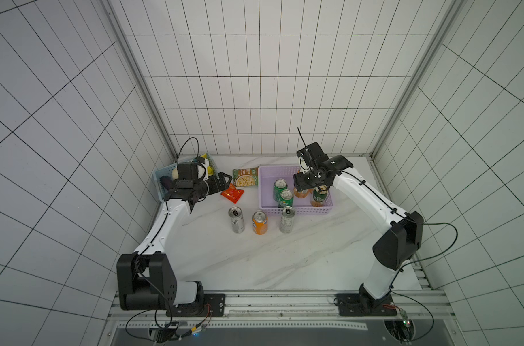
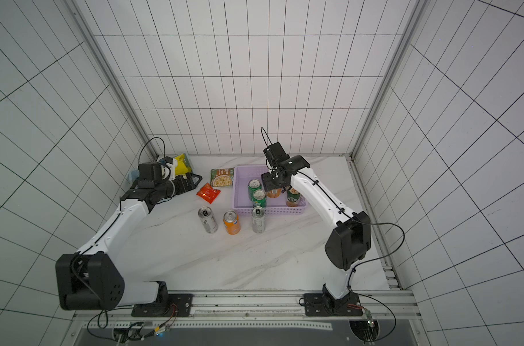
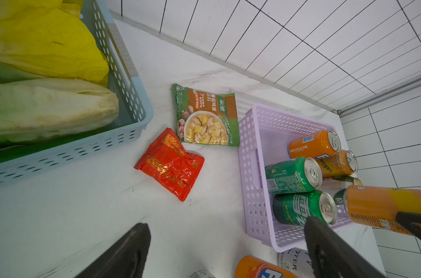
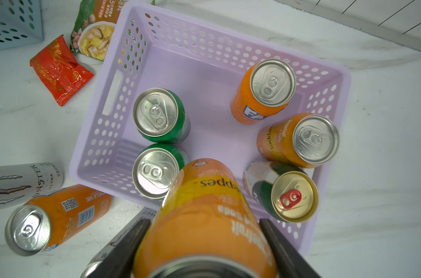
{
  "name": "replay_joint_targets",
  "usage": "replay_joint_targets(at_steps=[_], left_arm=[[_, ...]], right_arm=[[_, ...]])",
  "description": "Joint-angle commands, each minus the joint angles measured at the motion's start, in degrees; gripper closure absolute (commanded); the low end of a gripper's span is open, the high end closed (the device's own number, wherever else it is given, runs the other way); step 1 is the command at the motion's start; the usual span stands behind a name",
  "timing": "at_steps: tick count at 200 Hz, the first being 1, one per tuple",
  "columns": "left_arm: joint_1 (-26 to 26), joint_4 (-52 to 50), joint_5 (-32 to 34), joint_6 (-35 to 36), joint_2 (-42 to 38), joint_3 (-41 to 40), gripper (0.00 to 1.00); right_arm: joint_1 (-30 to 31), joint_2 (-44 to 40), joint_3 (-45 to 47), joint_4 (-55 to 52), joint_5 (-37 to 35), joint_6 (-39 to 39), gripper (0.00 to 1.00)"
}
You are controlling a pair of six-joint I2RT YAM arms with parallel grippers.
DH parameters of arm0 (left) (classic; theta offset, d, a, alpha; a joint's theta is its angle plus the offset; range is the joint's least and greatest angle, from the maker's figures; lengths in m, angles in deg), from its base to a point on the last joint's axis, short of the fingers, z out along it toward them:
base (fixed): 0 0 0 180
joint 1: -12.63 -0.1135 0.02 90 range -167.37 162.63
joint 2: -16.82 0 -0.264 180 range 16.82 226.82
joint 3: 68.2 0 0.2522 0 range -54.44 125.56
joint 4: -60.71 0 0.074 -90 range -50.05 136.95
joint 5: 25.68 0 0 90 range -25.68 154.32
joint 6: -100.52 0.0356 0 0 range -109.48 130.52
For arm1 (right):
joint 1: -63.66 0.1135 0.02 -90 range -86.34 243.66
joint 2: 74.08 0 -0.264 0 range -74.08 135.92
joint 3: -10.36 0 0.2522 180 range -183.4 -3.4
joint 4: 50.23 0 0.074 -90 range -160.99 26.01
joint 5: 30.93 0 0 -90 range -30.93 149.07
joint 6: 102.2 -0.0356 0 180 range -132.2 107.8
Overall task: Take out the drinks from the basket
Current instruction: Pick up the drink from the basket, then place the drink at the center of the board.
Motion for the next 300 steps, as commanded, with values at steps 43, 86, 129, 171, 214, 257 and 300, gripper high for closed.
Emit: replay_joint_targets(at_steps=[43, 86, 129, 171, 214, 257, 300], left_arm=[[-0.4, 0.1, -0.4, 0.5, -0.4, 1.5, 0.02], [-0.4, 0.1, -0.5, 0.5, -0.3, 1.6, 0.02], [-0.5, 0.1, -0.6, 0.3, -0.3, 1.6, 0.02], [-0.7, 0.1, -0.6, 0.2, -0.3, 1.6, 0.02], [-0.8, 0.1, -0.6, 0.2, -0.3, 1.6, 0.02], [-0.9, 0.1, -0.7, 0.2, -0.2, 1.6, 0.02], [-1.0, 0.1, -0.8, 0.1, -0.1, 1.6, 0.02]], right_arm=[[3.7, -8.9, 2.6, 0.4, -3.2, -0.7, 0.34], [4.8, -14.4, 8.1, 0.4, -4.4, -2.3, 0.34], [4.9, -18.6, 13.5, 0.2, -2.6, -3.5, 0.34], [4.9, -20.4, 19.1, 0.7, -1.7, -4.4, 0.34], [4.9, -19.9, 24.2, 4.0, -1.0, -4.7, 0.34], [4.3, -18.6, 28.7, 7.9, -0.4, -4.6, 0.35], [3.3, -17.3, 32.3, 11.4, -0.1, -4.8, 0.35]])
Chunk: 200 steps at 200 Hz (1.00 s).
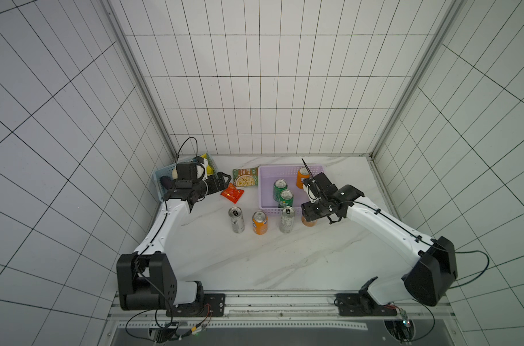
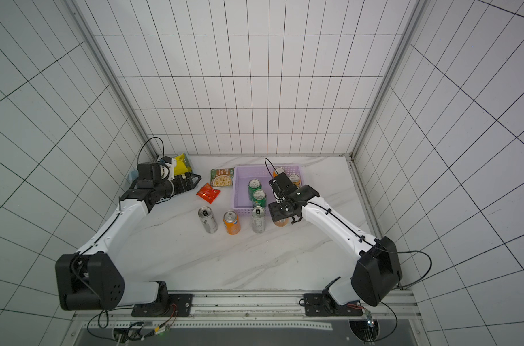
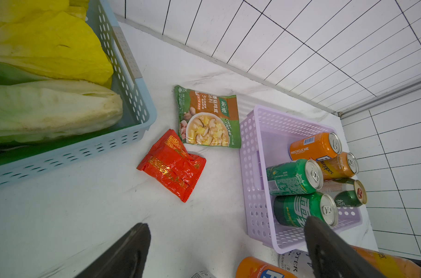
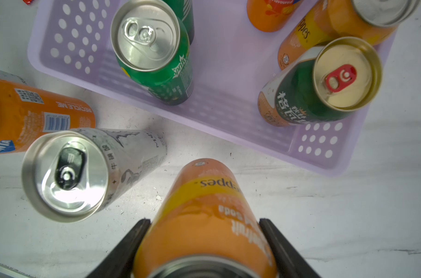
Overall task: Take out the drinks from the basket
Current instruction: Place the drink at the center of the board.
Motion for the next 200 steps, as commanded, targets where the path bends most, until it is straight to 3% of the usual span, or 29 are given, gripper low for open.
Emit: replay_joint_targets(at_steps=[1, 200], left_arm=[[-0.4, 0.1, -0.7, 0.1, -0.1, 1.5, 0.02], [-0.7, 0.3, -0.9, 0.0, 0.2, 1.6, 0.02]], right_arm=[[-0.7, 0.4, 2.0, 5.3, 0.2, -0.8, 0.35], [-2.8, 5.1, 9.8, 12.9, 1.0, -1.3, 0.33]])
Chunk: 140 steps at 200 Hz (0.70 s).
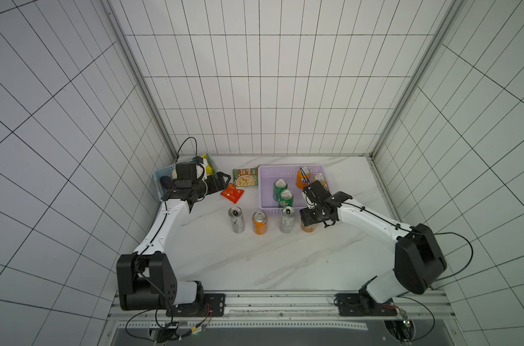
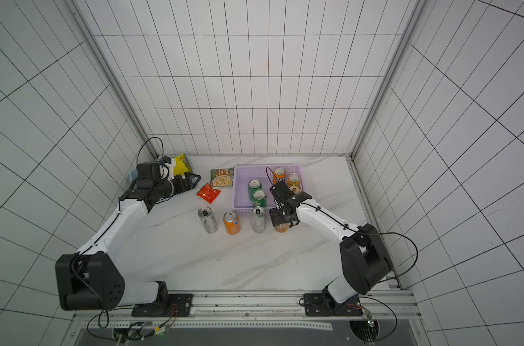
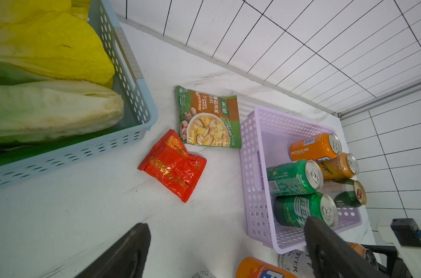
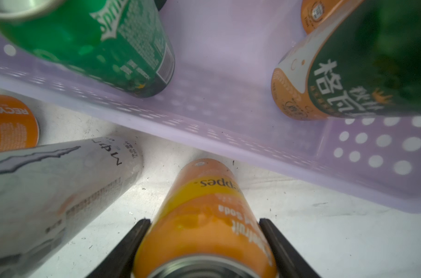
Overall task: Take out the drinks from the basket
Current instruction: Place the drink at the center of the board.
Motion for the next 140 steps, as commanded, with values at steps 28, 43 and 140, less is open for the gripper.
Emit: replay_joint_targets(at_steps=[28, 43, 140], left_arm=[[-0.4, 0.2, -0.7, 0.0, 0.2, 1.5, 0.02], [-0.4, 0.2, -0.8, 0.0, 0.2, 1.5, 0.02], [-0.5, 0.2, -0.7, 0.1, 0.2, 1.4, 0.02]], right_arm=[[-0.5, -0.2, 1.5, 2.4, -0.3, -0.3, 0.32], [-0.5, -0.2, 1.6, 2.5, -0.4, -0.2, 0.32], [-0.5, 0.0, 0.8, 2.1, 0.2, 0.2, 0.25]])
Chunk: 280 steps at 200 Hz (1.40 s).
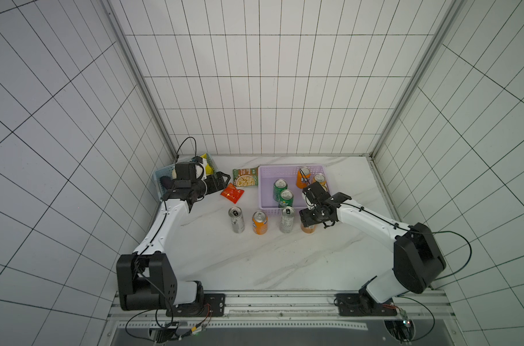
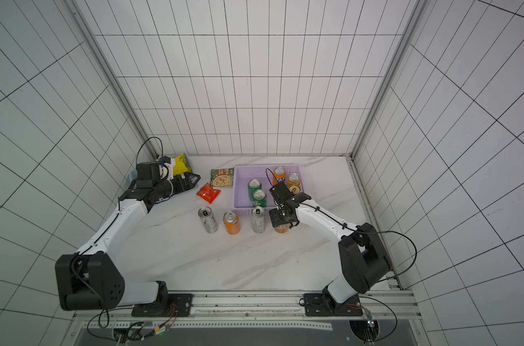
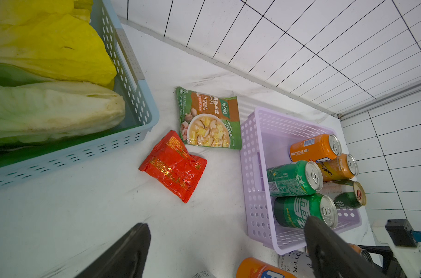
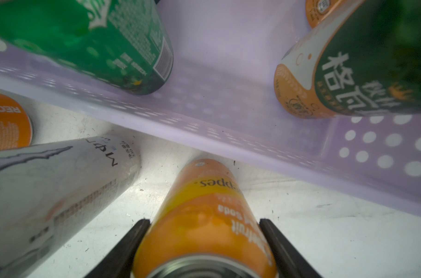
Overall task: Take out the drinks from the basket
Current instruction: Place the drink at the center of the board.
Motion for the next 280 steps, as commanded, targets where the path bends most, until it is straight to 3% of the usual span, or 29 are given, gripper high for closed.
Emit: replay_joint_targets(at_steps=[1, 101, 201, 280], left_arm=[[-0.3, 0.1, -0.5, 0.1, 0.2, 1.4, 0.02], [-0.4, 0.1, -0.6, 0.0, 0.3, 1.4, 0.02], [-0.4, 0.2, -0.7, 0.1, 0.5, 1.4, 0.02], [-0.4, 0.1, -0.9, -0.2, 0.9, 1.5, 0.02]], right_arm=[[-0.5, -0.3, 0.1, 1.2, 0.2, 0.1, 0.25], [-0.8, -5.0, -4.6, -3.6, -1.1, 1.2, 0.07], [-5.8, -3.8, -12.7, -7.4, -0.7, 4.8, 0.06], [-13.5, 4.9, -19.5, -7.0, 1.3, 8.0, 0.06]])
